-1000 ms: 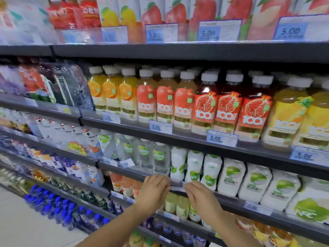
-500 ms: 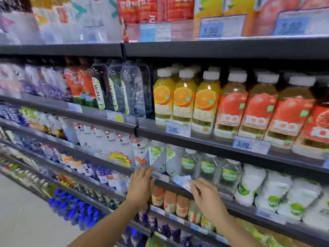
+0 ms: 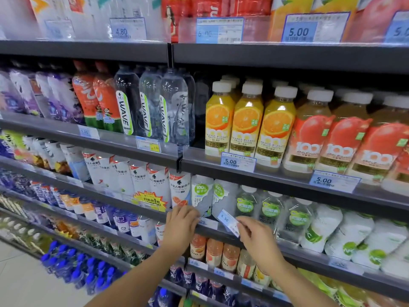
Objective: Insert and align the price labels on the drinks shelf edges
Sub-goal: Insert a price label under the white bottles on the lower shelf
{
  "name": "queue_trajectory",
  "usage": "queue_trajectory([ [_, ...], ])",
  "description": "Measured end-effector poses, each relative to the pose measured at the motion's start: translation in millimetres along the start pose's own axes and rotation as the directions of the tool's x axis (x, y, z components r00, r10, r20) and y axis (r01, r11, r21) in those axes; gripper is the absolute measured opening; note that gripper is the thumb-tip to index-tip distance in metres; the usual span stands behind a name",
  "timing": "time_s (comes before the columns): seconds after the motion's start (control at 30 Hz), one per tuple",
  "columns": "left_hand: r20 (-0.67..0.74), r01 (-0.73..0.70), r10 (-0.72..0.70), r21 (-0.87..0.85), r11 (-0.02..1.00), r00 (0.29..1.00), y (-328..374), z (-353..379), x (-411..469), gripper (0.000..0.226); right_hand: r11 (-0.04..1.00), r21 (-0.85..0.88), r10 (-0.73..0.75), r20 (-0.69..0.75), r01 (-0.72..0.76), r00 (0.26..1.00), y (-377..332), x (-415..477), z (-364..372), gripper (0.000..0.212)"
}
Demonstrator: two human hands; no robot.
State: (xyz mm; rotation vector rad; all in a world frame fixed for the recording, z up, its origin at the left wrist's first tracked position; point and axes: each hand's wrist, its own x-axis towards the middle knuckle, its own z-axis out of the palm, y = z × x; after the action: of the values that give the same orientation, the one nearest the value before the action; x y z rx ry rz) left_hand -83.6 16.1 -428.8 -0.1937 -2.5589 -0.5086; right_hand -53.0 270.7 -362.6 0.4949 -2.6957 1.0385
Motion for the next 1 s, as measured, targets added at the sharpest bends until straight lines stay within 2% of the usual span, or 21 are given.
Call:
queue_trajectory([
  [0.2,-0.053,-0.128,0.129,0.012,0.992,0.99,1.5,-9.7,6.1,0.012,1.0,-0.012,-0.018,-0.041,0.018,0.999,-3.6,4.2,4.8,0.015],
  [0.27,-0.081,-0.112,0.111,-0.014,0.994,0.991,3.8,-14.5,5.4,0.01,1.0,0.0,-0.021,-0.051,0.021,0.998,-5.3,6.4,6.9,0.012],
  [0.37,-0.088,-0.03,0.02,-0.111,0.993,0.996,4.0,-19.9,-2.9,0.018,0.998,0.059,-0.013,-0.056,0.017,0.998,-8.7,10.7,13.8,0.01],
  [0.43,-0.023,-0.098,0.097,-0.081,0.992,0.995,-3.9,-18.4,-15.0,0.014,0.996,0.092,-0.01,-0.056,0.015,0.998,-12.2,13.6,21.0,0.011],
  [0.5,0.154,-0.233,0.231,-0.004,0.972,0.961,-14.3,-11.6,-28.2,0.038,0.994,0.107,-0.001,-0.058,0.007,0.998,-17.5,15.8,28.6,0.013],
  [0.57,0.256,-0.315,0.292,0.053,0.948,0.922,-18.5,-6.8,-37.3,0.054,0.994,0.107,0.003,-0.078,0.005,0.997,-22.5,17.8,34.3,0.015],
  [0.7,0.287,-0.343,0.304,0.094,0.935,0.908,-13.4,-8.4,-38.2,0.06,0.995,0.099,0.034,-0.126,-0.022,0.992,-22.7,22.8,44.1,0.014],
  [0.8,0.281,-0.355,0.314,0.107,0.929,0.907,-12.7,-8.2,-35.6,0.059,0.983,0.171,0.078,-0.094,-0.061,0.993,-21.7,26.7,48.6,0.016],
  [1.0,0.235,-0.351,0.331,0.052,0.935,0.914,-7.6,-12.6,-26.3,0.048,0.99,0.119,0.083,-0.01,-0.081,0.996,-21.4,32.9,58.8,0.019],
])
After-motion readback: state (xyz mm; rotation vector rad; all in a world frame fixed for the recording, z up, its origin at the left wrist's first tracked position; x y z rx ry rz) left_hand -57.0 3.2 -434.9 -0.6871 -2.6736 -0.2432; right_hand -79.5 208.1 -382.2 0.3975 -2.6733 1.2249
